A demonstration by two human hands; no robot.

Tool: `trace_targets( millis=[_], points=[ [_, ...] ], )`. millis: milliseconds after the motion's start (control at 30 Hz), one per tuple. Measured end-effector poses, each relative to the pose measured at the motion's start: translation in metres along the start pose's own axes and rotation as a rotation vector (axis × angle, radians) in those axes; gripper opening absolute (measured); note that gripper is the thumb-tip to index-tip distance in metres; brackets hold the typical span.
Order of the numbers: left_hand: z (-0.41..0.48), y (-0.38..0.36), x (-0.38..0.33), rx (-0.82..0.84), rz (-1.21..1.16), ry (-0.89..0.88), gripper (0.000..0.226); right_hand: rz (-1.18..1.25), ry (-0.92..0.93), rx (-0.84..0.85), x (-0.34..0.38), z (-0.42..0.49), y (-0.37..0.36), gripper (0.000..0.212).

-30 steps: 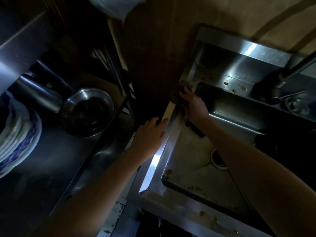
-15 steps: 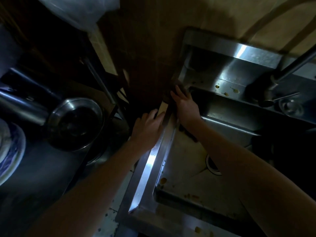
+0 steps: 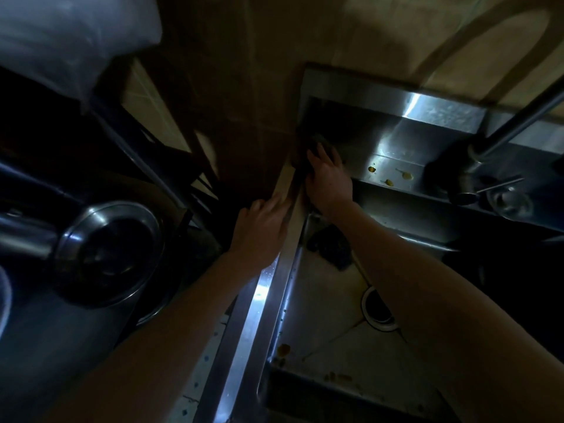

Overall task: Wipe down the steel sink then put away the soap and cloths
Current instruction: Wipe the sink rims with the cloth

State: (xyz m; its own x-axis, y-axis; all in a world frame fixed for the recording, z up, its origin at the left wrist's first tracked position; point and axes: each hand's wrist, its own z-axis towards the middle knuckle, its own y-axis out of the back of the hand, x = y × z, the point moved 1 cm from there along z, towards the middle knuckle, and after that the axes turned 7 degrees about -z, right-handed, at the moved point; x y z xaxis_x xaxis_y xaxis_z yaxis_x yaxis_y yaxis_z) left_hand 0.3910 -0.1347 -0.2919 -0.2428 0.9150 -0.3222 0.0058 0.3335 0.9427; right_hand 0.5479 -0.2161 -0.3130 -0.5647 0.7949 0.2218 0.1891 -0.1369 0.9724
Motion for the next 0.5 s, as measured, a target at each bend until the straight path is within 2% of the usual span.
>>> trace_targets(
  millis=[500],
  points=[
    [0.017, -0.001, -0.007, 0.035, -0.026, -0.009, 0.051, -0.368, -0.074, -0.032, -0.07, -0.028, 0.014, 0.063]
  ],
)
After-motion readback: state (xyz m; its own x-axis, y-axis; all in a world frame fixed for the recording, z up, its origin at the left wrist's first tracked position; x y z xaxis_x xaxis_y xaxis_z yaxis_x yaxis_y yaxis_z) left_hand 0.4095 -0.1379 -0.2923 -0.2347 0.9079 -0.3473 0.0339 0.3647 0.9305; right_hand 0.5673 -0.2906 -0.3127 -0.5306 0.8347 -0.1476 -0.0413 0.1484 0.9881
